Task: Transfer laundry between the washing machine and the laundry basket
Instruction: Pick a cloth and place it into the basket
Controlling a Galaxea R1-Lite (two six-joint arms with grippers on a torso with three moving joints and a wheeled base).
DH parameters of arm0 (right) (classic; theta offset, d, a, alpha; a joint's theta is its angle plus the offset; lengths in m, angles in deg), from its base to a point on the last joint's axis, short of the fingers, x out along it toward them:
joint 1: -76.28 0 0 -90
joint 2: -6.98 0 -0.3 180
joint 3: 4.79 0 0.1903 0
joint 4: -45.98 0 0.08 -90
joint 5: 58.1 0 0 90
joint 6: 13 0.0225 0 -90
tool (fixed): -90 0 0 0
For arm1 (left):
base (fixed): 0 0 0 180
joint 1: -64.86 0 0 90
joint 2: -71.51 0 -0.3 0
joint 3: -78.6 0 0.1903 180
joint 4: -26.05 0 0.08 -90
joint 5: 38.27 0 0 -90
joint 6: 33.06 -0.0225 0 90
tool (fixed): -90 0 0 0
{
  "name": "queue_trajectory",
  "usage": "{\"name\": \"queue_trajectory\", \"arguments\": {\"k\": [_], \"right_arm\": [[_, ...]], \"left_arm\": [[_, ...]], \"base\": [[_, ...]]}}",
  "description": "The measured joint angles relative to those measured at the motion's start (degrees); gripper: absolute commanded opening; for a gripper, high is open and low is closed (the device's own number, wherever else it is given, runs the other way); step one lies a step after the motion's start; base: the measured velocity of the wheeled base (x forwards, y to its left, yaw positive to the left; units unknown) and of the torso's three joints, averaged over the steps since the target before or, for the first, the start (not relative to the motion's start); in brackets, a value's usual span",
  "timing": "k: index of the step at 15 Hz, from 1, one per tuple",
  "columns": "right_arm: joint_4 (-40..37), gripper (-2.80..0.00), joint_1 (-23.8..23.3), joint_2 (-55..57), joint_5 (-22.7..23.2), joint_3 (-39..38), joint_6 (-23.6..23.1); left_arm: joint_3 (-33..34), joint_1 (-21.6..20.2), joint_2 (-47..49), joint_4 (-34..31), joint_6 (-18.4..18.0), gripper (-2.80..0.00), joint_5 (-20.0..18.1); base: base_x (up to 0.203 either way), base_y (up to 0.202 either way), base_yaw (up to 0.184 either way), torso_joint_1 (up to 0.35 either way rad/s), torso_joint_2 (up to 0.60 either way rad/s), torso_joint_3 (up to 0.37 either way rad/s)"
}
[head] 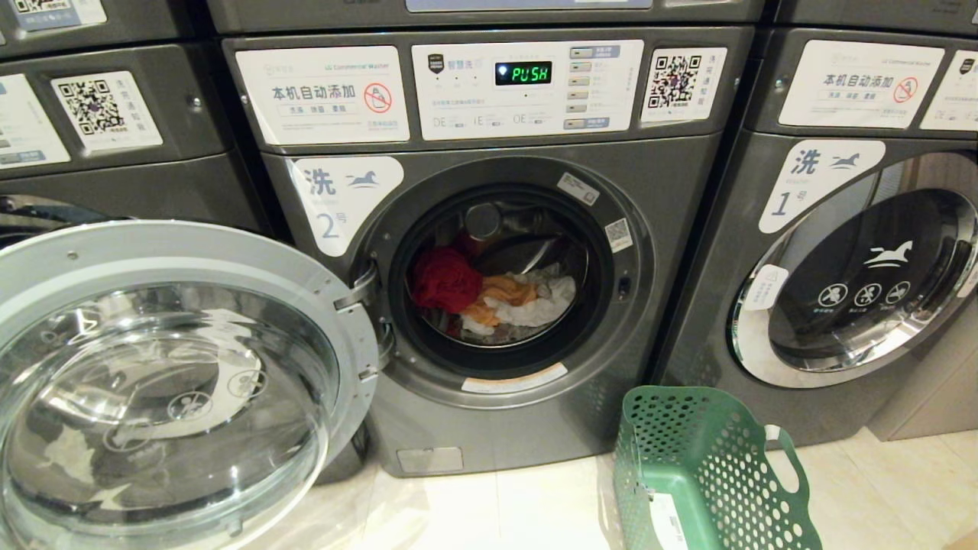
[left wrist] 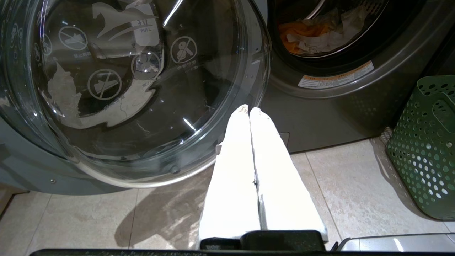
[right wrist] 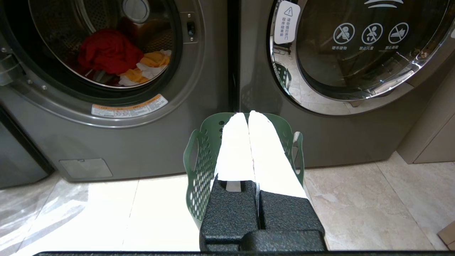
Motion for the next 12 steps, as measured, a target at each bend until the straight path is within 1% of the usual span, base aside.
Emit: {"name": "queue_trajectory", "arguments": {"k": [12], "right_arm": [[0.0, -2.8, 0.0, 0.0, 0.0, 0.0, -0.1]], "left_arm": [[0.0, 0.0, 0.0, 0.1, -0.2, -2.8, -0.1]], "base": [[0.0, 0.0, 0.0, 0.0, 0.0, 0.0]]}}
